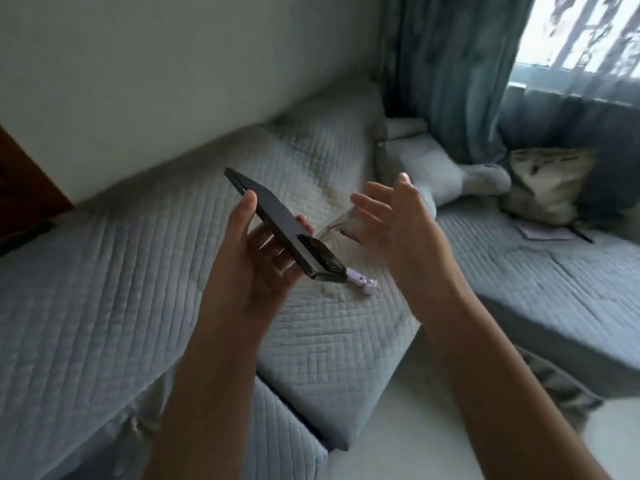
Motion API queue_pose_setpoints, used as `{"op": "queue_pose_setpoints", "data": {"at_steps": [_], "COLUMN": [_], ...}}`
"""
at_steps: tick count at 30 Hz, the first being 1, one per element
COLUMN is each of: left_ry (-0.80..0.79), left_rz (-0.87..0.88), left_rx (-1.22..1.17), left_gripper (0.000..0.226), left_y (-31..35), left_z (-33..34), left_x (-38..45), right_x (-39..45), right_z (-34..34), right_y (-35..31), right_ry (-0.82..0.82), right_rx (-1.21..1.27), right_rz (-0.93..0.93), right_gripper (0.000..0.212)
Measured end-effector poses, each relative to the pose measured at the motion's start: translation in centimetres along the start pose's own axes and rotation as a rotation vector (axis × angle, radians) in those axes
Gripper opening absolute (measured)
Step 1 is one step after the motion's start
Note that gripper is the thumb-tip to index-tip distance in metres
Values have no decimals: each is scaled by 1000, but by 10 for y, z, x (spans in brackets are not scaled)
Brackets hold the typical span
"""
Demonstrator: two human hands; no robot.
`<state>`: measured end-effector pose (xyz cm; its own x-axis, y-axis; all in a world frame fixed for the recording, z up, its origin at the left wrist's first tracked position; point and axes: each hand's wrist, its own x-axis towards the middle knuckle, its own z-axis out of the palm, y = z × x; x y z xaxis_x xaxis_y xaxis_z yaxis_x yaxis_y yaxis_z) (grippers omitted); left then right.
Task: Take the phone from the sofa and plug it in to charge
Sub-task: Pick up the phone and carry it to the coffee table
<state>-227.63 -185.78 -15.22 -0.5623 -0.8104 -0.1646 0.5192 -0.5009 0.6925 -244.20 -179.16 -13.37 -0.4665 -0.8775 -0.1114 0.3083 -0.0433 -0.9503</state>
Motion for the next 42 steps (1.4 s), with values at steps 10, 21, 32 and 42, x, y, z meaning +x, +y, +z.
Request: {"op": "queue_pose_setpoints", "data": {"at_steps": [10,21,32,42], "left_ry": [-105,-172,-355,-581], "left_rz": [-211,-337,-598,-754], "left_rx": [49,81,75,130], "left_gripper": [58,80,80,79], "left_y": [-115,-235,-341,-414], "left_z": [141,273,371,470], "left_x": [11,7,76,192], "right_x": [-65,-117,-109,-45], "right_z": [-168,-324,-451,-547], "right_y": [-61,-109,-125,-166], "right_ry": [216,361,600,900], "right_rx": [87,92,65,26], "right_rz": [-131,-221,-281,-356], "right_gripper": [48,44,65,63]}}
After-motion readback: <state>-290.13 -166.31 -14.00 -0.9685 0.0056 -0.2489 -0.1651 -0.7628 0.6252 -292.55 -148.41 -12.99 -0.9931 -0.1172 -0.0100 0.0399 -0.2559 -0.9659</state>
